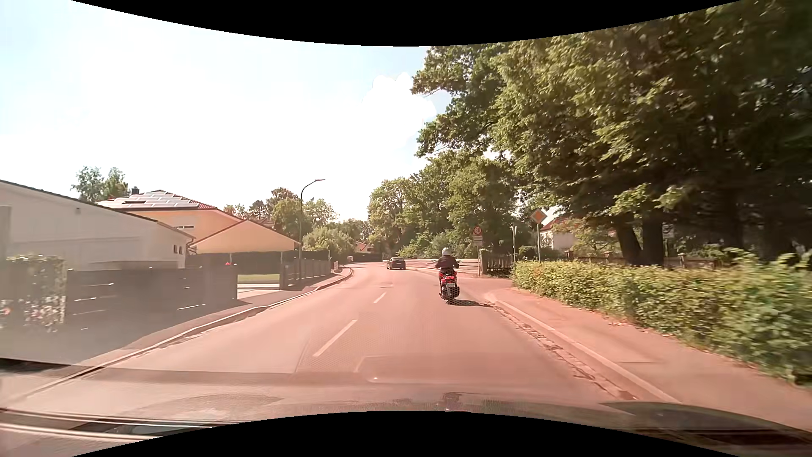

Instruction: Follow the waypoints while adhering to traffic rules and regulations

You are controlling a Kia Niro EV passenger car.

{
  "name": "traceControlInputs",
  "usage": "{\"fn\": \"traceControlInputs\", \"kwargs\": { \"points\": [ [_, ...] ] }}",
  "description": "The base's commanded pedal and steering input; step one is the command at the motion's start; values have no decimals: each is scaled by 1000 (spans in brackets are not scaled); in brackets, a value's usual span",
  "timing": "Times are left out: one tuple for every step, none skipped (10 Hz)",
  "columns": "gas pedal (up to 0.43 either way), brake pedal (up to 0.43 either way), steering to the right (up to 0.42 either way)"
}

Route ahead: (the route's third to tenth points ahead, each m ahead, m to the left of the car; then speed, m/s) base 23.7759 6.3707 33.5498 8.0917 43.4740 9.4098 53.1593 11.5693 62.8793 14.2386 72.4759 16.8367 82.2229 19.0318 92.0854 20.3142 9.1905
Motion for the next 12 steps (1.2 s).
{"fn": "traceControlInputs", "kwargs": {
  "points": [
    [118,6,-5],
    [118,6,-6],
    [118,6,-6],
    [118,6,-6],
    [118,6,-7],
    [118,6,-7],
    [118,6,-7],
    [118,6,-8],
    [118,6,-8],
    [118,6,-8],
    [118,6,-9],
    [118,6,-11]
  ]
}}
